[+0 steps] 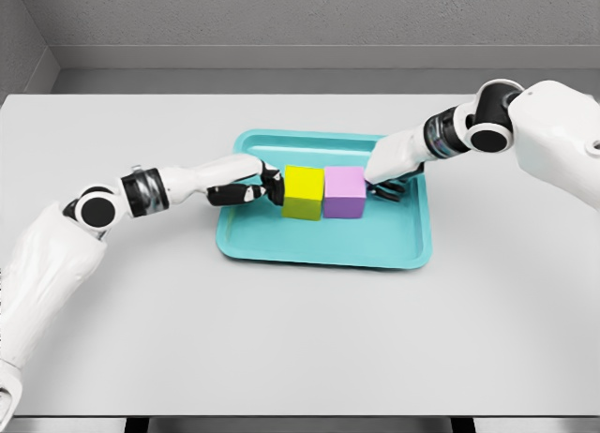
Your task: Push two cubes
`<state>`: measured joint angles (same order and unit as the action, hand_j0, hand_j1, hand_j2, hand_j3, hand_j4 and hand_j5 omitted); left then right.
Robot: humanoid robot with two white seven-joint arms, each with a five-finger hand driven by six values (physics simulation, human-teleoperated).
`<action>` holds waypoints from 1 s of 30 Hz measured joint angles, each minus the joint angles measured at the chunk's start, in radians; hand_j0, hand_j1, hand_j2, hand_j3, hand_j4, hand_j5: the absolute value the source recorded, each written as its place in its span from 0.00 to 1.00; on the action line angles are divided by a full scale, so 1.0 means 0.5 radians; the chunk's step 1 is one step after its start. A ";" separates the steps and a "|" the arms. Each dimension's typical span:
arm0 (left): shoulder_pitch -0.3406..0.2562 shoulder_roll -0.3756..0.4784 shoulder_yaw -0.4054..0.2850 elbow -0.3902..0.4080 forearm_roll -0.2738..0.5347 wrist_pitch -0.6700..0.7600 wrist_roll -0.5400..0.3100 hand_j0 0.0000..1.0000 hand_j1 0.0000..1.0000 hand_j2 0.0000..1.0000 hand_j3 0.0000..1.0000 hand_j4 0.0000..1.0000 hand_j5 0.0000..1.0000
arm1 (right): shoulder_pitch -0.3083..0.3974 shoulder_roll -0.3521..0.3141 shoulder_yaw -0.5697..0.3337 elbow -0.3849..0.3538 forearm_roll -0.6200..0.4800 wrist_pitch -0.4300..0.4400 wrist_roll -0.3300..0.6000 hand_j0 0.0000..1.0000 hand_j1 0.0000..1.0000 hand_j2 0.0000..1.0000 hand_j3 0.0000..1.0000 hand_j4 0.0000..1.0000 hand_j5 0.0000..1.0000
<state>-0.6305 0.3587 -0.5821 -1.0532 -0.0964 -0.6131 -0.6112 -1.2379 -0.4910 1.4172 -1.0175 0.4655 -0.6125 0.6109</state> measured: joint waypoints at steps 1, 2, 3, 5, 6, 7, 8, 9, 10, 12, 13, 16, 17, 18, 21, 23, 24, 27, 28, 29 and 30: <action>0.000 -0.006 -0.001 0.003 0.001 0.000 0.000 0.34 0.34 0.34 0.34 0.34 0.34 | 0.000 0.000 0.000 -0.001 -0.007 0.002 0.000 0.16 0.16 0.16 0.16 0.16 0.16; 0.000 -0.010 -0.001 0.005 0.004 0.001 0.000 0.34 0.34 0.34 0.34 0.34 0.34 | 0.000 0.000 0.000 -0.003 -0.014 0.003 0.001 0.16 0.16 0.16 0.16 0.16 0.16; 0.003 -0.013 0.000 0.005 0.011 0.004 0.002 0.34 0.34 0.34 0.34 0.34 0.34 | 0.000 -0.001 0.002 -0.007 -0.020 0.002 0.001 0.16 0.16 0.16 0.16 0.16 0.16; 0.003 -0.016 0.000 0.005 0.012 0.004 0.002 0.34 0.34 0.34 0.34 0.34 0.34 | 0.000 -0.004 0.006 -0.011 -0.030 0.003 0.000 0.15 0.15 0.15 0.15 0.15 0.15; 0.003 -0.016 -0.001 0.005 0.012 0.004 0.002 0.34 0.34 0.34 0.34 0.34 0.34 | 0.003 -0.012 0.007 -0.010 -0.033 0.002 0.000 0.15 0.15 0.15 0.15 0.15 0.15; 0.006 -0.017 0.000 0.005 0.018 0.006 0.002 0.34 0.34 0.34 0.34 0.34 0.34 | 0.003 -0.020 0.008 -0.007 -0.035 0.002 0.000 0.15 0.15 0.15 0.15 0.15 0.15; 0.009 -0.017 0.003 0.004 0.029 0.010 0.004 0.34 0.34 0.34 0.34 0.34 0.34 | 0.003 -0.026 0.008 -0.004 -0.036 0.001 0.000 0.15 0.15 0.15 0.15 0.15 0.15; 0.009 -0.012 0.003 0.003 0.031 0.010 0.004 0.34 0.34 0.34 0.34 0.34 0.34 | 0.003 -0.031 0.008 -0.001 -0.037 0.001 0.000 0.15 0.15 0.15 0.15 0.15 0.15; 0.015 -0.005 0.006 0.000 0.043 0.014 0.005 0.35 0.35 0.35 0.35 0.35 0.35 | 0.003 -0.034 0.009 0.001 -0.038 0.000 0.000 0.15 0.15 0.15 0.15 0.15 0.15; 0.015 0.008 0.005 -0.015 0.031 0.007 0.002 0.35 0.35 0.35 0.35 0.35 0.35 | 0.000 -0.040 0.010 0.004 -0.039 0.000 0.000 0.15 0.15 0.15 0.15 0.15 0.15; 0.015 0.018 0.005 -0.034 0.038 0.005 0.002 0.35 0.35 0.35 0.35 0.35 0.35 | -0.003 -0.049 0.007 0.005 -0.040 0.000 0.000 0.15 0.15 0.15 0.15 0.15 0.15; 0.021 0.066 0.006 -0.092 0.079 0.002 0.001 0.35 0.35 0.35 0.35 0.35 0.35 | -0.009 -0.070 -0.003 0.006 -0.041 0.000 0.000 0.15 0.15 0.15 0.15 0.15 0.15; 0.021 0.083 0.006 -0.112 0.091 0.001 0.000 0.35 0.35 0.35 0.35 0.35 0.35 | -0.009 -0.074 -0.005 0.006 -0.042 0.000 0.000 0.15 0.15 0.15 0.15 0.15 0.15; 0.021 0.095 0.006 -0.128 0.100 0.001 0.000 0.35 0.35 0.35 0.35 0.35 0.35 | -0.012 -0.076 -0.007 0.006 -0.042 0.000 0.000 0.15 0.15 0.15 0.15 0.15 0.15; 0.025 0.122 0.006 -0.152 0.117 0.001 0.000 0.35 0.35 0.35 0.35 0.35 0.35 | -0.009 -0.080 -0.014 0.006 -0.043 0.000 0.000 0.15 0.15 0.15 0.15 0.15 0.15; 0.028 0.131 0.006 -0.159 0.122 0.000 0.000 0.35 0.35 0.35 0.35 0.35 0.35 | -0.012 -0.082 -0.020 0.005 -0.043 0.000 0.000 0.15 0.15 0.15 0.15 0.15 0.15; 0.031 0.134 0.006 -0.161 0.124 0.000 0.000 0.35 0.35 0.35 0.35 0.35 0.35 | -0.012 -0.083 -0.021 0.005 -0.043 0.000 0.000 0.15 0.15 0.15 0.15 0.15 0.15; 0.046 0.139 0.004 -0.162 0.123 0.000 0.000 0.35 0.35 0.35 0.35 0.35 0.35 | -0.012 -0.084 -0.028 0.007 -0.043 0.000 0.000 0.15 0.15 0.15 0.15 0.15 0.15; 0.058 0.145 0.003 -0.161 0.121 0.000 0.000 0.35 0.35 0.35 0.35 0.35 0.35 | -0.012 -0.084 -0.035 0.007 -0.043 0.000 0.000 0.15 0.15 0.15 0.15 0.15 0.15; 0.058 0.151 0.002 -0.161 0.121 0.000 0.000 0.35 0.35 0.35 0.35 0.35 0.35 | -0.015 -0.085 -0.041 0.007 -0.043 0.000 0.000 0.16 0.16 0.16 0.16 0.16 0.16; 0.058 0.156 0.003 -0.161 0.121 0.000 0.000 0.35 0.35 0.35 0.35 0.35 0.35 | -0.025 -0.086 -0.046 0.007 -0.045 0.000 0.000 0.16 0.16 0.16 0.16 0.16 0.16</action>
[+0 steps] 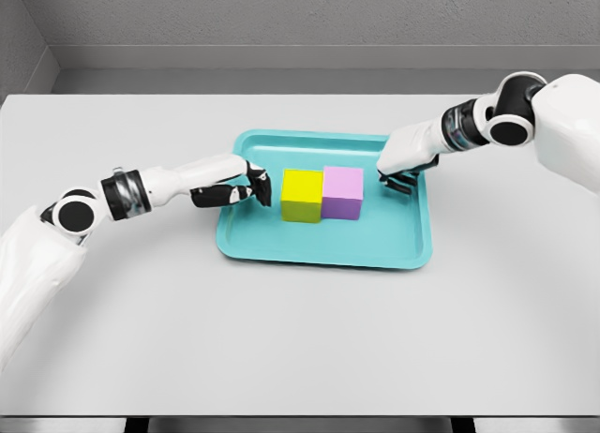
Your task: Push two cubes
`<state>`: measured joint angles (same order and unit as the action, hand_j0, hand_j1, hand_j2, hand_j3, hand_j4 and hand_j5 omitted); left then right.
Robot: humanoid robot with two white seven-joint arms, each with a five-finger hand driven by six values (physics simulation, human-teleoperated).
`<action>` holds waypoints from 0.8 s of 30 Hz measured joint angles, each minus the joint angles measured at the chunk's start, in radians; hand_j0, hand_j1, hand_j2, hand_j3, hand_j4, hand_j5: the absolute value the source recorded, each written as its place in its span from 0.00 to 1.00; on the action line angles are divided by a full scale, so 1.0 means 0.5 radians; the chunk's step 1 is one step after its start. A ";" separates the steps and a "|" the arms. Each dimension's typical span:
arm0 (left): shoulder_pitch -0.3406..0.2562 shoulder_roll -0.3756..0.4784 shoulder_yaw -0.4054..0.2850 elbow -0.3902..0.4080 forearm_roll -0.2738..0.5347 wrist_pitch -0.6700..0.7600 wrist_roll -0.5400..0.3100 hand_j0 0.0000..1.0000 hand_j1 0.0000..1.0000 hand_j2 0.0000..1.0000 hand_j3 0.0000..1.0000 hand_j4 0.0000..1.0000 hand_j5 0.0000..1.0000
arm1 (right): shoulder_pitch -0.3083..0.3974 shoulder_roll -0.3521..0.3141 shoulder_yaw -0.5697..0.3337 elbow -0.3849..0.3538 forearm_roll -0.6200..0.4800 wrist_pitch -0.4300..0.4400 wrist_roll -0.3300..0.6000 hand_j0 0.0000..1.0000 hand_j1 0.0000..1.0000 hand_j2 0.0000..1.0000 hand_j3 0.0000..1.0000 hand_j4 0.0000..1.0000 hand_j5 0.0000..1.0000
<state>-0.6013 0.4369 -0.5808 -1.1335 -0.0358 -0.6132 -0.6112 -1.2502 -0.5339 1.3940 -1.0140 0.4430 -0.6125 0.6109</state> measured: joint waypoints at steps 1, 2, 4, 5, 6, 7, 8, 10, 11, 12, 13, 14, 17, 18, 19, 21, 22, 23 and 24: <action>0.000 0.004 0.000 0.000 0.001 0.000 0.000 0.35 0.35 0.35 0.35 0.35 0.35 | -0.006 -0.001 -0.003 0.000 -0.009 0.000 0.000 0.16 0.16 0.16 0.16 0.16 0.16; -0.003 0.007 0.000 0.001 0.000 0.000 0.000 0.35 0.35 0.35 0.35 0.35 0.35 | -0.015 -0.001 -0.005 0.001 -0.024 0.000 0.000 0.15 0.15 0.15 0.15 0.15 0.15; -0.006 0.010 -0.001 0.003 -0.003 0.000 0.000 0.35 0.35 0.35 0.35 0.35 0.35 | -0.049 -0.017 -0.006 0.002 -0.053 0.000 0.000 0.16 0.16 0.16 0.16 0.16 0.16; -0.006 0.011 -0.001 0.003 -0.005 0.000 0.000 0.35 0.35 0.35 0.35 0.35 0.35 | -0.061 -0.024 -0.006 0.003 -0.068 0.000 0.000 0.16 0.16 0.16 0.16 0.16 0.16; -0.006 0.011 -0.003 0.004 -0.006 0.000 0.000 0.35 0.35 0.35 0.35 0.35 0.35 | -0.061 -0.033 -0.005 0.006 -0.095 0.000 0.000 0.15 0.15 0.15 0.15 0.15 0.15; -0.003 0.010 -0.003 0.004 -0.007 0.000 0.000 0.35 0.35 0.35 0.35 0.35 0.35 | -0.061 -0.040 -0.005 0.011 -0.117 0.000 0.000 0.15 0.15 0.15 0.15 0.15 0.15; -0.003 0.010 -0.004 0.004 -0.009 0.000 0.000 0.35 0.35 0.35 0.35 0.35 0.35 | -0.061 -0.042 -0.006 0.023 -0.133 0.000 0.000 0.15 0.15 0.15 0.15 0.15 0.15; 0.025 0.007 -0.011 0.009 -0.019 0.000 0.000 0.35 0.35 0.35 0.35 0.35 0.35 | -0.061 -0.039 -0.007 0.076 -0.152 0.000 0.000 0.16 0.16 0.16 0.16 0.16 0.16; 0.025 0.002 -0.015 0.011 -0.025 0.000 0.000 0.35 0.35 0.35 0.35 0.35 0.35 | -0.061 -0.038 -0.008 0.095 -0.159 0.000 0.000 0.16 0.16 0.16 0.16 0.16 0.16; 0.025 -0.003 -0.017 0.012 -0.030 0.000 0.000 0.35 0.35 0.35 0.35 0.35 0.35 | -0.068 -0.036 -0.009 0.109 -0.163 0.000 0.000 0.16 0.16 0.16 0.16 0.16 0.16; 0.025 -0.008 -0.020 0.013 -0.034 0.000 0.000 0.35 0.35 0.35 0.35 0.35 0.35 | -0.077 -0.036 -0.010 0.118 -0.167 0.000 0.000 0.16 0.16 0.16 0.16 0.16 0.16; 0.028 -0.012 -0.022 0.014 -0.036 0.000 0.000 0.35 0.35 0.35 0.35 0.35 0.35 | -0.077 -0.037 -0.011 0.125 -0.169 0.000 0.000 0.16 0.16 0.16 0.16 0.16 0.16; 0.064 -0.018 -0.027 0.004 -0.036 0.000 0.000 0.35 0.35 0.35 0.35 0.35 0.35 | -0.077 -0.042 -0.018 0.135 -0.173 -0.001 0.000 0.16 0.16 0.16 0.16 0.16 0.16; 0.080 -0.019 -0.028 -0.005 -0.037 0.000 0.000 0.35 0.35 0.35 0.35 0.35 0.35 | -0.086 -0.043 -0.021 0.137 -0.174 0.000 0.000 0.16 0.16 0.16 0.16 0.16 0.16; 0.080 -0.016 -0.026 -0.013 -0.035 0.000 0.000 0.35 0.35 0.35 0.35 0.35 0.35 | -0.089 -0.044 -0.022 0.138 -0.176 -0.001 0.000 0.16 0.16 0.16 0.16 0.16 0.16; 0.083 -0.006 -0.017 -0.025 -0.028 0.000 0.000 0.35 0.35 0.35 0.35 0.35 0.35 | -0.089 -0.046 -0.023 0.139 -0.201 -0.001 0.000 0.16 0.16 0.16 0.16 0.16 0.16; 0.083 -0.002 -0.014 -0.032 -0.025 0.000 0.000 0.35 0.35 0.35 0.35 0.35 0.35 | -0.089 -0.046 -0.023 0.140 -0.209 -0.001 0.000 0.16 0.16 0.16 0.16 0.16 0.16; 0.083 0.000 -0.012 -0.040 -0.023 0.000 0.000 0.35 0.35 0.35 0.35 0.35 0.35 | -0.089 -0.046 -0.024 0.140 -0.215 -0.001 0.000 0.16 0.16 0.16 0.16 0.16 0.16; 0.080 0.002 -0.009 -0.046 -0.021 0.000 0.000 0.35 0.35 0.35 0.35 0.35 0.35 | -0.089 -0.045 -0.024 0.140 -0.219 -0.001 0.000 0.16 0.16 0.16 0.16 0.16 0.16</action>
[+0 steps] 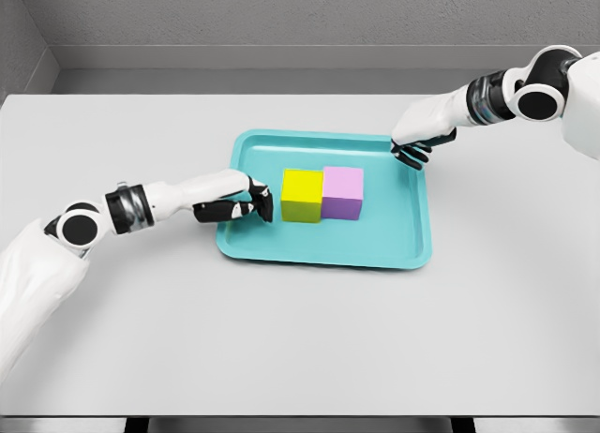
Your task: Push two cubes
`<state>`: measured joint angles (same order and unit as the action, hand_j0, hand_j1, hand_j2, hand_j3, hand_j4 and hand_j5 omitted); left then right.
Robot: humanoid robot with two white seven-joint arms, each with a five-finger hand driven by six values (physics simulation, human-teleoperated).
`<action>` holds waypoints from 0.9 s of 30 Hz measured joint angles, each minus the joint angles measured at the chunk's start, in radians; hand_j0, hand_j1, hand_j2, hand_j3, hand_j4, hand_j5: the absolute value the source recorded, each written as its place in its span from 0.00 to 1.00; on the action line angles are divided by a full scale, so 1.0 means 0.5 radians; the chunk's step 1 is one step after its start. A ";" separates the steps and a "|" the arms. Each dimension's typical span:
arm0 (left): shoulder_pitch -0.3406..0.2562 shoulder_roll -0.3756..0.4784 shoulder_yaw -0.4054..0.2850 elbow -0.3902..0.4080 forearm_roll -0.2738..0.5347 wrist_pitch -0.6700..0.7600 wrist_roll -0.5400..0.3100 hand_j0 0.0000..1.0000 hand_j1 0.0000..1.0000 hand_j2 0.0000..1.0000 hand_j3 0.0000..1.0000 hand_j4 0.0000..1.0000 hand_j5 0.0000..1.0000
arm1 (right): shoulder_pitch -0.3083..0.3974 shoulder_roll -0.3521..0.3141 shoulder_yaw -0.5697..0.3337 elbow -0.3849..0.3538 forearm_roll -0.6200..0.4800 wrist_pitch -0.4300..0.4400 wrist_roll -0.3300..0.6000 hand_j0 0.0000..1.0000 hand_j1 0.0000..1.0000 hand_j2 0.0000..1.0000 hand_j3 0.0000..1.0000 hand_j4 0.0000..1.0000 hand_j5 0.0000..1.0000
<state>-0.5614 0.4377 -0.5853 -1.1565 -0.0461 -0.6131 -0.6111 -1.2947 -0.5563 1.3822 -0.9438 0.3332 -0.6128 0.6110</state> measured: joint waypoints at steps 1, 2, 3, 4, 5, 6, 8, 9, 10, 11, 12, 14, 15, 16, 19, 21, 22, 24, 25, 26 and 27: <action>0.000 0.002 0.002 -0.004 0.003 0.000 0.000 0.35 0.35 0.35 0.35 0.35 0.35 | 0.000 0.001 0.001 0.000 -0.003 0.000 0.000 0.16 0.16 0.16 0.16 0.16 0.16; 0.003 0.003 0.003 -0.008 0.004 0.000 0.000 0.35 0.35 0.35 0.35 0.35 0.35 | 0.000 0.001 0.001 0.000 -0.005 0.000 0.000 0.16 0.16 0.16 0.16 0.16 0.16; 0.000 0.004 0.004 -0.010 0.006 0.000 0.000 0.35 0.35 0.35 0.35 0.35 0.35 | 0.000 0.001 0.001 -0.001 -0.007 0.000 0.000 0.16 0.16 0.16 0.16 0.16 0.16; 0.003 0.005 0.005 -0.012 0.006 0.000 0.000 0.35 0.35 0.35 0.35 0.35 0.35 | 0.000 0.001 0.001 -0.002 -0.008 0.000 0.000 0.16 0.16 0.16 0.16 0.16 0.16; 0.000 0.006 0.006 -0.014 0.007 0.000 0.000 0.35 0.35 0.35 0.35 0.35 0.35 | 0.000 0.000 0.001 -0.003 -0.010 0.000 0.000 0.16 0.16 0.16 0.16 0.16 0.16; 0.003 0.006 0.006 -0.018 0.007 0.000 0.000 0.35 0.35 0.35 0.35 0.35 0.35 | -0.003 -0.002 0.000 -0.005 -0.011 0.000 0.000 0.16 0.16 0.16 0.16 0.16 0.16; 0.009 0.057 0.006 -0.076 0.049 -0.001 0.000 0.37 0.37 0.37 0.37 0.37 0.37 | -0.003 -0.005 0.000 -0.008 -0.019 0.000 0.000 0.16 0.16 0.16 0.16 0.16 0.16; 0.012 0.124 0.009 -0.122 0.090 -0.001 0.000 0.37 0.37 0.37 0.37 0.37 0.37 | -0.003 -0.007 0.000 -0.009 -0.023 0.000 0.000 0.16 0.16 0.16 0.16 0.16 0.16; 0.018 0.193 0.021 -0.161 0.130 -0.001 0.000 0.37 0.37 0.37 0.37 0.37 0.37 | -0.006 -0.016 -0.001 -0.009 -0.029 0.000 0.000 0.16 0.16 0.16 0.16 0.16 0.16; 0.095 0.245 0.032 -0.211 0.159 0.000 0.000 0.37 0.37 0.37 0.37 0.37 0.37 | -0.012 -0.031 -0.005 -0.008 -0.031 0.000 0.000 0.16 0.16 0.16 0.16 0.16 0.16; 0.153 0.282 0.045 -0.277 0.180 -0.002 0.000 0.37 0.37 0.37 0.37 0.37 0.37 | -0.012 -0.055 -0.020 -0.008 -0.037 0.000 0.000 0.16 0.16 0.16 0.16 0.16 0.16; 0.215 0.319 0.060 -0.397 0.206 -0.001 0.000 0.37 0.37 0.37 0.37 0.37 0.37 | 0.003 -0.140 -0.077 -0.003 -0.059 0.000 0.000 0.17 0.17 0.17 0.17 0.17 0.17; 0.215 0.331 0.066 -0.435 0.214 -0.001 0.000 0.37 0.37 0.37 0.37 0.37 0.37 | 0.012 -0.202 -0.121 0.007 -0.067 0.000 0.000 0.18 0.18 0.18 0.18 0.18 0.18; 0.196 0.342 0.071 -0.463 0.223 0.000 0.000 0.37 0.37 0.37 0.37 0.37 0.37 | 0.015 -0.258 -0.167 0.031 -0.072 0.000 0.000 0.21 0.21 0.21 0.21 0.21 0.21; 0.196 0.360 0.080 -0.505 0.236 0.000 0.000 0.53 0.53 0.53 0.53 0.53 0.53 | 0.021 -0.384 -0.263 0.116 -0.078 0.000 0.000 0.35 0.35 0.35 0.35 0.35 0.35; 0.221 0.427 0.186 -0.468 0.231 -0.003 0.000 1.00 1.00 1.00 1.00 1.00 1.00 | 0.034 -0.425 -0.292 0.156 -0.079 -0.001 0.000 0.56 0.56 0.56 0.56 0.56 0.56; 0.230 0.463 0.262 -0.444 0.230 -0.002 0.000 1.00 1.00 1.00 1.00 1.00 1.00 | 0.034 -0.437 -0.300 0.167 -0.079 -0.001 0.000 0.97 0.97 0.97 0.97 0.97 0.97; 0.230 0.505 0.364 -0.411 0.231 0.000 0.000 1.00 1.00 1.00 1.00 1.00 1.00 | 0.040 -0.451 -0.310 0.181 -0.081 -0.001 0.000 1.00 1.00 1.00 1.00 1.00 1.00; 0.230 0.521 0.396 -0.387 0.230 0.000 0.000 1.00 1.00 1.00 1.00 1.00 1.00 | 0.040 -0.456 -0.313 0.184 -0.080 -0.001 0.000 1.00 1.00 1.00 1.00 1.00 1.00; 0.233 0.533 0.418 -0.359 0.228 0.000 0.000 1.00 1.00 1.00 1.00 1.00 1.00 | 0.034 -0.459 -0.315 0.184 -0.079 -0.001 0.000 1.00 1.00 1.00 1.00 1.00 1.00; 0.242 0.542 0.432 -0.340 0.224 0.000 0.000 1.00 1.00 1.00 1.00 1.00 1.00 | 0.034 -0.460 -0.316 0.181 -0.076 -0.001 0.000 1.00 1.00 1.00 1.00 1.00 1.00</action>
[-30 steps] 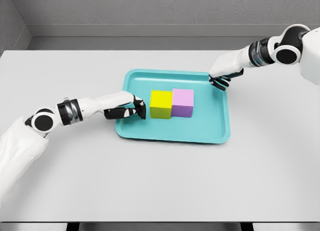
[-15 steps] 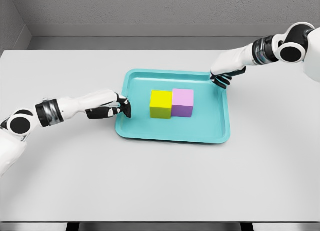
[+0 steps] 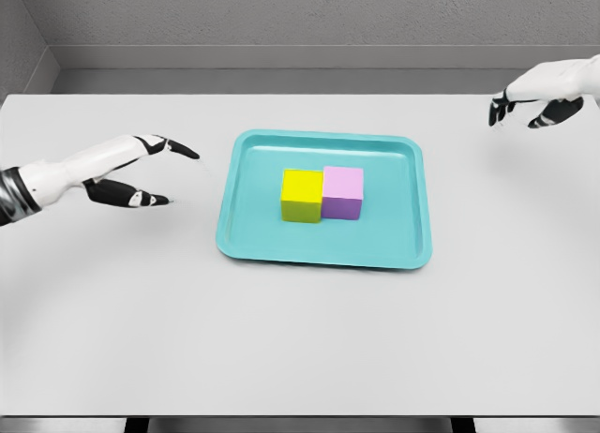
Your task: Push two cubes
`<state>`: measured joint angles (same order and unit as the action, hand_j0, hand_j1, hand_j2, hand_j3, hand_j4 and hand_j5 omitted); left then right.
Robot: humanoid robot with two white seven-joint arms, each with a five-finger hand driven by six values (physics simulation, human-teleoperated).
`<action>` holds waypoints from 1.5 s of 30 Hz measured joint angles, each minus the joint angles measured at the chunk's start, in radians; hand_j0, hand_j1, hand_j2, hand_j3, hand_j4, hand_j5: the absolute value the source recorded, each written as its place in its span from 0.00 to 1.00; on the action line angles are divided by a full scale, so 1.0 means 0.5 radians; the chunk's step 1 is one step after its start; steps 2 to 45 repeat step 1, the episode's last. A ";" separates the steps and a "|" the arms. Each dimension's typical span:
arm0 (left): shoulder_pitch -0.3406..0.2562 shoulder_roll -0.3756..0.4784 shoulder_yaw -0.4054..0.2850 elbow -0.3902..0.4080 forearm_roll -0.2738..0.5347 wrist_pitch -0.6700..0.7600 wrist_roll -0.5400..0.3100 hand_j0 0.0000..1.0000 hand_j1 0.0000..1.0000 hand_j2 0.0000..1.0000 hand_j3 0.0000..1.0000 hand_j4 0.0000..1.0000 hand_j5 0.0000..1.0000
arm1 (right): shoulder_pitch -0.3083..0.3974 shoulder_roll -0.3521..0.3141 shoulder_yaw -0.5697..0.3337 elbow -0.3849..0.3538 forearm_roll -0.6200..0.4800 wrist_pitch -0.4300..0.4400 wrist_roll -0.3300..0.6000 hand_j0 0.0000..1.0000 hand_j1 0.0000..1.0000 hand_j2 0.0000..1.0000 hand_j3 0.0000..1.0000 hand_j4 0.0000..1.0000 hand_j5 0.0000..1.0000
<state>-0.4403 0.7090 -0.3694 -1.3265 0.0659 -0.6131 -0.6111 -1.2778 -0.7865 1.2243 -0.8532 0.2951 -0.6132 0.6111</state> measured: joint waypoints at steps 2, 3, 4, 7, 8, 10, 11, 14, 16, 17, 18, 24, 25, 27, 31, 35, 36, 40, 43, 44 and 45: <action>0.052 0.007 0.010 0.014 -0.006 -0.001 0.000 1.00 1.00 1.00 1.00 1.00 1.00 | -0.003 -0.001 -0.001 -0.002 0.002 0.000 0.000 1.00 1.00 1.00 1.00 1.00 1.00; 0.052 0.007 0.010 0.014 -0.006 -0.001 0.000 1.00 1.00 1.00 1.00 1.00 1.00 | -0.003 -0.001 -0.001 -0.002 0.002 0.000 0.000 1.00 1.00 1.00 1.00 1.00 1.00; 0.052 0.007 0.010 0.014 -0.006 -0.001 0.000 1.00 1.00 1.00 1.00 1.00 1.00 | -0.003 -0.001 -0.001 -0.002 0.002 0.000 0.000 1.00 1.00 1.00 1.00 1.00 1.00; 0.052 0.007 0.010 0.014 -0.006 -0.001 0.000 1.00 1.00 1.00 1.00 1.00 1.00 | -0.003 -0.001 -0.001 -0.002 0.002 0.000 0.000 1.00 1.00 1.00 1.00 1.00 1.00; 0.052 0.007 0.010 0.014 -0.006 -0.001 0.000 1.00 1.00 1.00 1.00 1.00 1.00 | -0.003 -0.001 -0.001 -0.002 0.002 0.000 0.000 1.00 1.00 1.00 1.00 1.00 1.00; 0.052 0.007 0.010 0.014 -0.006 -0.001 0.000 1.00 1.00 1.00 1.00 1.00 1.00 | -0.003 -0.001 -0.001 -0.002 0.002 0.000 0.000 1.00 1.00 1.00 1.00 1.00 1.00; 0.052 0.007 0.010 0.014 -0.006 -0.001 0.000 1.00 1.00 1.00 1.00 1.00 1.00 | -0.003 -0.001 -0.001 -0.002 0.002 0.000 0.000 1.00 1.00 1.00 1.00 1.00 1.00; 0.052 0.007 0.010 0.014 -0.006 -0.001 0.000 1.00 1.00 1.00 1.00 1.00 1.00 | -0.003 -0.001 -0.001 -0.002 0.002 0.000 0.000 1.00 1.00 1.00 1.00 1.00 1.00; 0.052 0.007 0.010 0.014 -0.006 -0.001 0.000 1.00 1.00 1.00 1.00 1.00 1.00 | -0.003 -0.001 -0.001 -0.002 0.002 0.000 0.000 1.00 1.00 1.00 1.00 1.00 1.00; 0.052 0.007 0.010 0.014 -0.006 -0.001 0.000 1.00 1.00 1.00 1.00 1.00 1.00 | -0.003 -0.001 -0.001 -0.002 0.002 0.000 0.000 1.00 1.00 1.00 1.00 1.00 1.00; 0.052 0.007 0.010 0.014 -0.006 -0.001 0.000 1.00 1.00 1.00 1.00 1.00 1.00 | -0.003 -0.001 -0.001 -0.002 0.002 0.000 0.000 1.00 1.00 1.00 1.00 1.00 1.00; 0.052 0.007 0.010 0.014 -0.006 -0.001 0.000 1.00 1.00 1.00 1.00 1.00 1.00 | -0.003 -0.001 -0.001 -0.002 0.002 0.000 0.000 1.00 1.00 1.00 1.00 1.00 1.00; 0.052 0.007 0.010 0.014 -0.006 -0.001 0.000 1.00 1.00 1.00 1.00 1.00 1.00 | -0.003 -0.001 -0.001 -0.002 0.002 0.000 0.000 1.00 1.00 1.00 1.00 1.00 1.00; 0.052 0.007 0.010 0.014 -0.006 -0.001 0.000 1.00 1.00 1.00 1.00 1.00 1.00 | -0.003 -0.001 -0.001 -0.002 0.002 0.000 0.000 1.00 1.00 1.00 1.00 1.00 1.00; 0.052 0.007 0.010 0.014 -0.006 -0.001 0.000 1.00 1.00 1.00 1.00 1.00 1.00 | -0.003 -0.001 -0.001 -0.002 0.002 0.000 0.000 1.00 1.00 1.00 1.00 1.00 1.00; 0.052 0.007 0.010 0.014 -0.006 -0.001 0.000 1.00 1.00 1.00 1.00 1.00 1.00 | -0.003 -0.001 -0.001 -0.002 0.002 0.000 0.000 1.00 1.00 1.00 1.00 1.00 1.00; 0.052 0.007 0.010 0.014 -0.006 -0.001 0.000 1.00 1.00 1.00 1.00 1.00 1.00 | -0.003 -0.001 -0.001 -0.002 0.002 0.000 0.000 1.00 1.00 1.00 1.00 1.00 1.00; 0.052 0.007 0.010 0.014 -0.006 -0.001 0.000 1.00 1.00 1.00 1.00 1.00 1.00 | -0.003 -0.001 -0.001 -0.002 0.002 0.000 0.000 1.00 1.00 1.00 1.00 1.00 1.00; 0.052 0.007 0.010 0.014 -0.006 -0.001 0.000 1.00 1.00 1.00 1.00 1.00 1.00 | -0.003 -0.001 -0.001 -0.002 0.002 0.000 0.000 1.00 1.00 1.00 1.00 1.00 1.00; 0.052 0.007 0.010 0.014 -0.006 -0.001 0.000 1.00 1.00 1.00 1.00 1.00 1.00 | -0.003 -0.001 -0.001 -0.002 0.002 0.000 0.000 1.00 1.00 1.00 1.00 1.00 1.00; 0.052 0.007 0.010 0.014 -0.006 -0.001 0.000 1.00 1.00 1.00 1.00 1.00 1.00 | -0.003 -0.001 -0.001 -0.002 0.002 0.000 0.000 1.00 1.00 1.00 1.00 1.00 1.00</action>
